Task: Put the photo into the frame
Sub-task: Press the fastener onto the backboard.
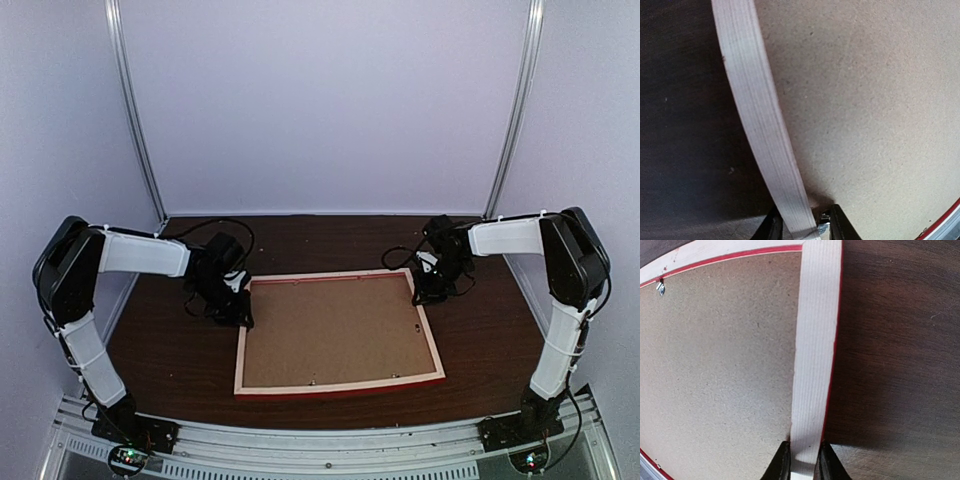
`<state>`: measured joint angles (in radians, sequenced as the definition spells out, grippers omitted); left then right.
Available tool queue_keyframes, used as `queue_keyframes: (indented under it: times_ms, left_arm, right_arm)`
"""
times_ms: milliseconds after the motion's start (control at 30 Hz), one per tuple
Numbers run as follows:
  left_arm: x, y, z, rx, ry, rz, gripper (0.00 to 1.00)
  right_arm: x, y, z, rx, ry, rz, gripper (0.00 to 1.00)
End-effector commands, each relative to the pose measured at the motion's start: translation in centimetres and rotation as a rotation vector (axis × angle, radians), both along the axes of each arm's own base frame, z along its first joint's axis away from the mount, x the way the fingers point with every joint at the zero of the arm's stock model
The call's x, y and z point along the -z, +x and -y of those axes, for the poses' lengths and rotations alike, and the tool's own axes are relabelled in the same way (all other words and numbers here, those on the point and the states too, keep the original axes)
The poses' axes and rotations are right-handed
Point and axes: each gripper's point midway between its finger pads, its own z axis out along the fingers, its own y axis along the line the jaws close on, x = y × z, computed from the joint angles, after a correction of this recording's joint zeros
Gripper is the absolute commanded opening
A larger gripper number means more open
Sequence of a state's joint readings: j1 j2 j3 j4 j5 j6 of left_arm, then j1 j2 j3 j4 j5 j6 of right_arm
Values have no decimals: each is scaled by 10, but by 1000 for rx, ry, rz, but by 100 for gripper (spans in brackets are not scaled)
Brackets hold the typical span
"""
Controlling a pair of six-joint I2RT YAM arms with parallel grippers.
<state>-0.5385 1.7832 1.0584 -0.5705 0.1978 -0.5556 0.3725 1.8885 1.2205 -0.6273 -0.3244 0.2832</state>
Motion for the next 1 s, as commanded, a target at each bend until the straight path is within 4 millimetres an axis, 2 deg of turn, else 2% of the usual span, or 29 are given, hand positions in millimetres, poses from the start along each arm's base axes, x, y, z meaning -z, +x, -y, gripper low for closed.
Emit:
queue_keyframes:
  times_ms: [0,100,267,433,733,967]
  left_arm:
    - [3,26,7,-25,-37,56,36]
    - [3,29,7,-36,-47,57,42]
    - [3,30,3,-45,-46,55,44]
    - [5,26,-2,-44,-34,44,34]
    - [8,24,-6,-44,-20,49,20]
    - [5,27,-5,-60,-30,68,13]
  right_arm:
    - [26,-26,12,-22,-64,-103,20]
    - [28,-28,13,-18,-66,-106,20]
    - [28,-28,13,-13,-64,-106,20]
    - [26,-28,13,-12,-64,-103,21]
    - [14,-24,4,-9,-9,-81,38]
    - [7,-24,-10,11,91,-70,45]
